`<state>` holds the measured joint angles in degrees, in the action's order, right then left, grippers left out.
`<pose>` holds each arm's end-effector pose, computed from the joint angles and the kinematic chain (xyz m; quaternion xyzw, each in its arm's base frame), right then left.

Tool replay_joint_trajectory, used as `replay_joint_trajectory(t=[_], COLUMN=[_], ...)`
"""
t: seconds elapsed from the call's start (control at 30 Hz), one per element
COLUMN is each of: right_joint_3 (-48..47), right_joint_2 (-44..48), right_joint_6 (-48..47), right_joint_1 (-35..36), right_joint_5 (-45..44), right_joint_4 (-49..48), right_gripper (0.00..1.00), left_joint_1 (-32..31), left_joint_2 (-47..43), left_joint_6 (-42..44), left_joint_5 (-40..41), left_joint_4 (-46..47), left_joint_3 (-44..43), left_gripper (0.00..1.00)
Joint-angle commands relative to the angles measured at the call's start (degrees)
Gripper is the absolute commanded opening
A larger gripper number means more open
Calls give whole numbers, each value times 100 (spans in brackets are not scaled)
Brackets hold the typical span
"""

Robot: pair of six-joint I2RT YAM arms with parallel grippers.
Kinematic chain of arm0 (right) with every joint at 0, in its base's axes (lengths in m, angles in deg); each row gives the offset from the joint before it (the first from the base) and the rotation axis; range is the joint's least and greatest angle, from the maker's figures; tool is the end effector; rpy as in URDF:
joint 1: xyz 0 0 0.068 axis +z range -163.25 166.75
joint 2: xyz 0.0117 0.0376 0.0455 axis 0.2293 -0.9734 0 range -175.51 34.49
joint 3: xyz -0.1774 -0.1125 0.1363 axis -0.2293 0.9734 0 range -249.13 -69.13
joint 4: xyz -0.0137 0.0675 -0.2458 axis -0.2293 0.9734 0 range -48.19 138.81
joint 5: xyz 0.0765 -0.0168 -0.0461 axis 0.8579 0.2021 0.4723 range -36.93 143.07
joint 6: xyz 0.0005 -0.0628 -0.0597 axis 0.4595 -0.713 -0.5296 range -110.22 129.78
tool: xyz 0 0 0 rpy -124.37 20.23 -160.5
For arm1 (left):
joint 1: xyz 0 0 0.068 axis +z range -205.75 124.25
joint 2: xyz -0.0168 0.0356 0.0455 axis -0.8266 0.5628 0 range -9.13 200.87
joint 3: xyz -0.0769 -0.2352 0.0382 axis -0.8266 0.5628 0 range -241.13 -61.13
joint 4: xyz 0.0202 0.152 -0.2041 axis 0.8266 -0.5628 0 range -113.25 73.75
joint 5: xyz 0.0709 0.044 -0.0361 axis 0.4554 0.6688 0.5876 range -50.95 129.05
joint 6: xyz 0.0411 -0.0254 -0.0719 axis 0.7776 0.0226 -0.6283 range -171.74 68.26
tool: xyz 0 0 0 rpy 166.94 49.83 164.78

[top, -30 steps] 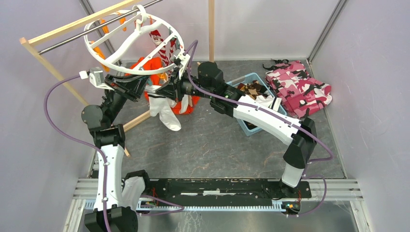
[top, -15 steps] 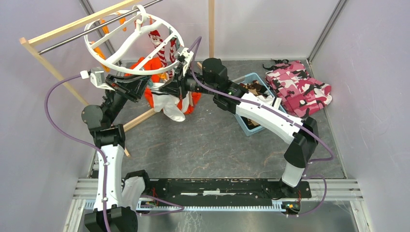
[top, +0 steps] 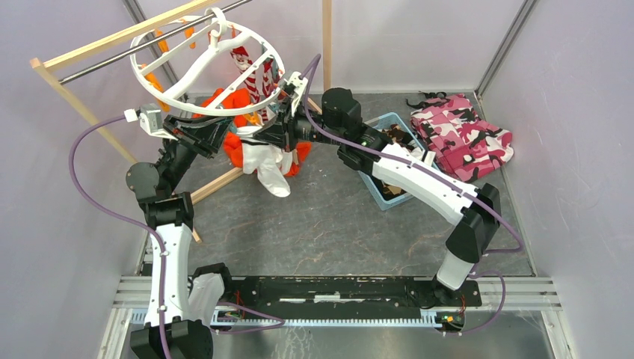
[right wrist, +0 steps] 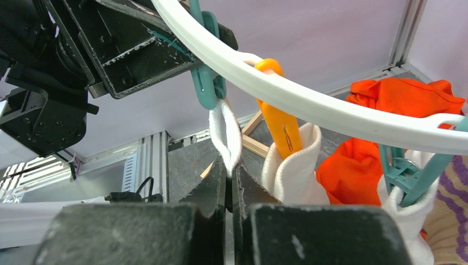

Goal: Clip the socks to the hanger
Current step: Clamp the sock onto the hanger.

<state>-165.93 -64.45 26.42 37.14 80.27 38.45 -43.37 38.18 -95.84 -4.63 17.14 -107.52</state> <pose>0.2534 0.3613 0.4054 -0.3582 0.6018 0.5207 0.4882 0.2118 -0.0076 0.4161 0.0760 0.5479 -0.3946 0.7338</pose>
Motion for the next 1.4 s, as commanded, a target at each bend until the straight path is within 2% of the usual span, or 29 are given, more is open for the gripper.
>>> replay_joint_trajectory(t=[0.0, 0.5, 1.37], right_joint_3=[-103, 38, -136], right_joint_2=[234, 282, 166], right_joint_6=[3, 59, -52], right_joint_1=[-29, -27, 134], right_joint_5=[130, 376, 272], right_joint_4=[-244, -350, -261], right_gripper=[0, 0, 0], left_joint_1=[-12, -16, -42], left_joint_2=[-29, -11, -19], left_joint_6=[-117, -142, -143], left_joint_5=[-97, -71, -65], left_joint_4=[229, 238, 238], left_joint_3=[-158, -195, -169], left_gripper=[5, 6, 6])
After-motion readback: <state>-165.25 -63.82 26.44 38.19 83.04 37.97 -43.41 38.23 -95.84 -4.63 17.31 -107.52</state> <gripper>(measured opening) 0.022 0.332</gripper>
